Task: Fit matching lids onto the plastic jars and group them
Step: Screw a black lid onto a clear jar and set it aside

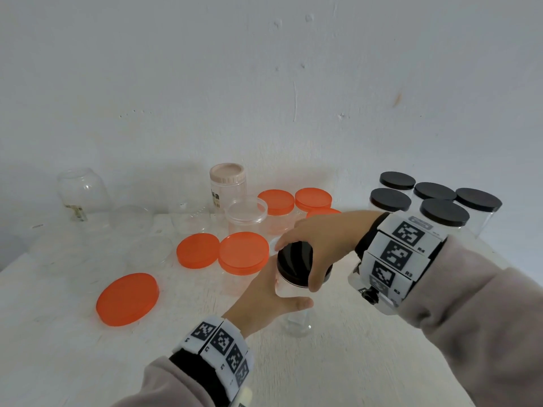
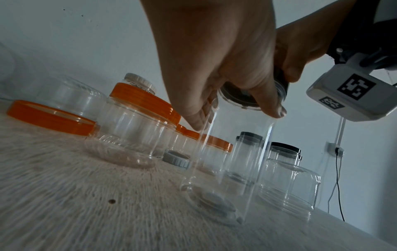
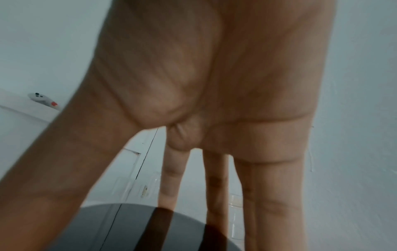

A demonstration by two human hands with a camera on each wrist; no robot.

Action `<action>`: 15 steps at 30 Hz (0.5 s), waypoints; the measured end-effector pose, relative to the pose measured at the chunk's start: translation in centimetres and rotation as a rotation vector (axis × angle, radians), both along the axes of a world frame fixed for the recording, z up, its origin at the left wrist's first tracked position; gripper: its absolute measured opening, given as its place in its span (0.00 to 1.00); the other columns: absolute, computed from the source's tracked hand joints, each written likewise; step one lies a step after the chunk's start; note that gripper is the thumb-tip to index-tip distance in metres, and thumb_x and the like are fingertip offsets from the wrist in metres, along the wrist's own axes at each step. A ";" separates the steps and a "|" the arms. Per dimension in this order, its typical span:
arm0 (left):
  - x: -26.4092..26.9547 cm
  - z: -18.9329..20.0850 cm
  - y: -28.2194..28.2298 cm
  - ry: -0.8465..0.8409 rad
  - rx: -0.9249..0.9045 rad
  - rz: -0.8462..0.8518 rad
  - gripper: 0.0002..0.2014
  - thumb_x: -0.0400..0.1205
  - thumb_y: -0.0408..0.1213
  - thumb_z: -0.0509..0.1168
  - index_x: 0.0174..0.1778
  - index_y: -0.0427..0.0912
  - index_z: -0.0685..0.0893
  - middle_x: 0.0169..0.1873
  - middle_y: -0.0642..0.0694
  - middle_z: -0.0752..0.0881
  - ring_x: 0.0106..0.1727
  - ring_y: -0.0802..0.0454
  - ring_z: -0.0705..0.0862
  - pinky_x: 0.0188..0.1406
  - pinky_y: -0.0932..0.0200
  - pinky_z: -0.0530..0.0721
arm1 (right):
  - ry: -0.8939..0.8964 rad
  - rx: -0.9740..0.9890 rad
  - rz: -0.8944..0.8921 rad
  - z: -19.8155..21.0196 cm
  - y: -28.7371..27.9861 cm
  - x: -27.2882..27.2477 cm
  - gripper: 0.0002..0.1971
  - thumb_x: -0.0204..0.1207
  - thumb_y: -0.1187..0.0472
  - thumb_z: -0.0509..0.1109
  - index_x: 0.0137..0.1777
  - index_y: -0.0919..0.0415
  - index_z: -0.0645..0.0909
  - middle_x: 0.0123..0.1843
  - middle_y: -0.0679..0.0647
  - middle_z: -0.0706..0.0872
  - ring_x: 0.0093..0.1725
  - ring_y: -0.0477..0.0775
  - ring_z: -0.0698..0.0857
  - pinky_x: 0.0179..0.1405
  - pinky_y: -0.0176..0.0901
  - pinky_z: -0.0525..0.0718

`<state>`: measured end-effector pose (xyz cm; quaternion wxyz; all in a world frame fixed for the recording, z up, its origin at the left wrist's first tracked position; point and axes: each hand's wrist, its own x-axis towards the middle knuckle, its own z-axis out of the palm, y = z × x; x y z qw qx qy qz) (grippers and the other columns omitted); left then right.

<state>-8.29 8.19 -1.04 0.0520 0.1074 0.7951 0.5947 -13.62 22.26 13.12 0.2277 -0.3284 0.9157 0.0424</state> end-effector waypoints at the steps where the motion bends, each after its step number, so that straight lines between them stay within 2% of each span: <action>1: 0.0 0.0 0.0 -0.001 0.001 0.000 0.44 0.68 0.45 0.81 0.75 0.62 0.61 0.71 0.64 0.73 0.74 0.66 0.68 0.73 0.62 0.66 | 0.015 -0.019 -0.003 -0.1 0.0 0.0 0.43 0.57 0.40 0.81 0.74 0.36 0.68 0.59 0.38 0.72 0.61 0.47 0.76 0.60 0.49 0.81; 3: 0.1 0.1 0.0 -0.003 0.007 -0.002 0.45 0.68 0.45 0.81 0.77 0.58 0.62 0.71 0.62 0.73 0.74 0.64 0.69 0.77 0.55 0.66 | 0.052 -0.050 -0.036 -0.4 0.0 -0.1 0.42 0.52 0.31 0.78 0.70 0.38 0.73 0.57 0.39 0.79 0.57 0.49 0.83 0.55 0.49 0.85; 5: 0.1 0.2 0.0 -0.004 0.005 -0.008 0.45 0.68 0.45 0.80 0.77 0.57 0.62 0.71 0.61 0.74 0.74 0.62 0.70 0.78 0.51 0.67 | 0.087 -0.089 -0.084 -0.9 0.1 0.0 0.40 0.50 0.26 0.75 0.63 0.42 0.76 0.49 0.42 0.83 0.44 0.48 0.87 0.42 0.45 0.88; 7: 0.2 0.3 0.0 -0.004 -0.008 -0.013 0.44 0.69 0.45 0.80 0.76 0.59 0.62 0.71 0.62 0.74 0.74 0.63 0.70 0.78 0.50 0.68 | 0.126 -0.104 -0.108 -1.1 0.0 0.2 0.37 0.53 0.25 0.73 0.58 0.45 0.77 0.41 0.43 0.82 0.32 0.43 0.84 0.28 0.38 0.80; 8: 0.2 0.3 0.0 -0.004 -0.013 -0.014 0.44 0.69 0.45 0.80 0.76 0.60 0.62 0.71 0.62 0.74 0.74 0.63 0.70 0.78 0.49 0.68 | 0.138 -0.096 -0.112 -1.1 0.0 0.3 0.36 0.54 0.25 0.73 0.57 0.46 0.76 0.40 0.43 0.81 0.31 0.42 0.82 0.27 0.37 0.77; 9: 0.2 0.3 0.0 -0.004 -0.016 -0.013 0.44 0.69 0.45 0.80 0.77 0.59 0.61 0.71 0.62 0.74 0.74 0.62 0.70 0.78 0.49 0.67 | 0.130 -0.078 -0.114 -1.0 -0.1 0.3 0.36 0.56 0.26 0.74 0.59 0.47 0.76 0.41 0.42 0.81 0.35 0.42 0.82 0.30 0.38 0.77; 10: 0.1 0.3 0.0 -0.004 -0.017 -0.011 0.44 0.69 0.44 0.80 0.77 0.58 0.61 0.72 0.62 0.73 0.75 0.62 0.69 0.78 0.49 0.67 | 0.100 -0.046 -0.111 -0.7 -0.1 0.3 0.37 0.57 0.29 0.75 0.63 0.46 0.74 0.46 0.41 0.80 0.43 0.45 0.83 0.37 0.40 0.80; 12: 0.1 0.3 0.0 -0.005 -0.013 -0.007 0.45 0.69 0.44 0.80 0.77 0.60 0.60 0.73 0.62 0.72 0.75 0.63 0.68 0.79 0.51 0.66 | 0.011 0.035 -0.071 -0.1 -0.2 0.4 0.42 0.60 0.37 0.80 0.73 0.40 0.67 0.59 0.41 0.76 0.60 0.50 0.78 0.55 0.49 0.82; 13: 0.1 0.2 0.0 -0.006 -0.012 -0.009 0.45 0.69 0.44 0.80 0.77 0.61 0.60 0.73 0.62 0.72 0.75 0.63 0.68 0.79 0.52 0.65 | -0.018 0.058 -0.044 0.2 -0.3 0.4 0.44 0.61 0.41 0.81 0.76 0.36 0.63 0.63 0.41 0.72 0.65 0.51 0.74 0.61 0.52 0.80; 15: 0.1 0.2 0.1 -0.004 -0.019 -0.012 0.45 0.69 0.45 0.80 0.77 0.61 0.59 0.73 0.63 0.70 0.76 0.63 0.67 0.79 0.53 0.64 | -0.024 0.049 -0.001 0.6 -0.3 0.4 0.44 0.62 0.47 0.82 0.76 0.34 0.63 0.64 0.40 0.69 0.67 0.51 0.72 0.64 0.54 0.79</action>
